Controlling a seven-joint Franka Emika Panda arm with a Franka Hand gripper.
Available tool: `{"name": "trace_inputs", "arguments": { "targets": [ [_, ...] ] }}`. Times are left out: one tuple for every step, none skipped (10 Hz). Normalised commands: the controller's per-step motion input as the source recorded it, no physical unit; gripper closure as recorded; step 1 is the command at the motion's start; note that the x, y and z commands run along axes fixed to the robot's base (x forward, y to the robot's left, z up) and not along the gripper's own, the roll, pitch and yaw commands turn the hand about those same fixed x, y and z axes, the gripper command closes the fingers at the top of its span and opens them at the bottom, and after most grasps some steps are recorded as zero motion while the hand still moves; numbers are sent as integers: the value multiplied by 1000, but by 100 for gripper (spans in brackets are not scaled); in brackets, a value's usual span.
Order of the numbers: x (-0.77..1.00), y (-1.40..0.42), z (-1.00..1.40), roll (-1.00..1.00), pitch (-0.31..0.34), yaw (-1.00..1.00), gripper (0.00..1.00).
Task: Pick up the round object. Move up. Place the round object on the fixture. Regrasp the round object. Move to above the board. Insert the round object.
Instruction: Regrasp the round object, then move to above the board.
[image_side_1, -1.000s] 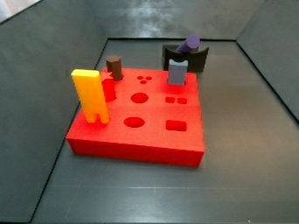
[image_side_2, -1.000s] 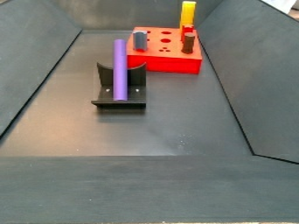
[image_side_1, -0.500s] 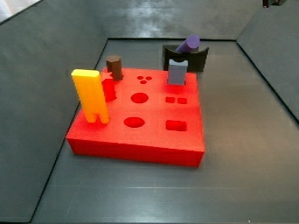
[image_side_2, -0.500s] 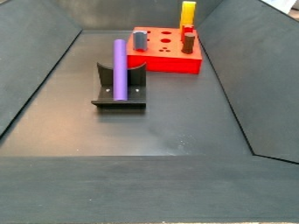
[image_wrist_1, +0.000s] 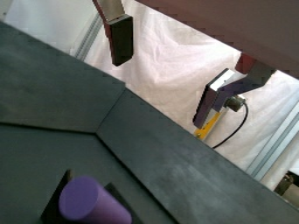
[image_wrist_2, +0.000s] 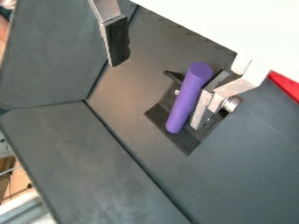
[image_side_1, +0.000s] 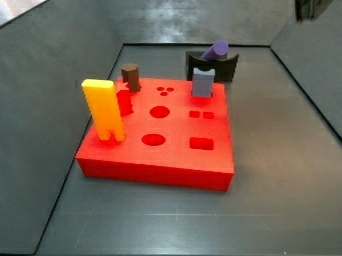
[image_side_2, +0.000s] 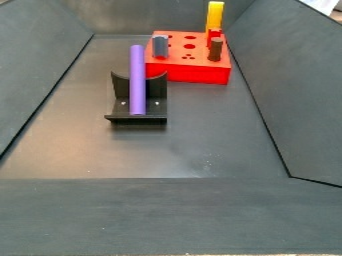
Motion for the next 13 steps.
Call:
{"name": "trace_inputs", "arguments": {
  "targets": [
    [46,43,-1000,54,-188,47,0],
    [46,41,-1000,60,-196,4,0],
    [44,41,-1000,62,-192,-33,0],
    [44,41,-1000,62,-166,-76,0],
    [44,39,-1000,59,-141,-100,0],
    [45,38,-1000,55,-111,-111,0],
    [47,36,-1000,53,-70,-114,0],
    [41,28,-832,51,-45,-106,0],
    [38,21,-662,44,-23,-91,0],
    [38,15,-491,43,-4,-75,0],
    [46,7,-266,48,14,-48,0],
    [0,0,0,0,0,0,100],
    [-87,186,1000,-198,-209,-47,100]
  ]
}}
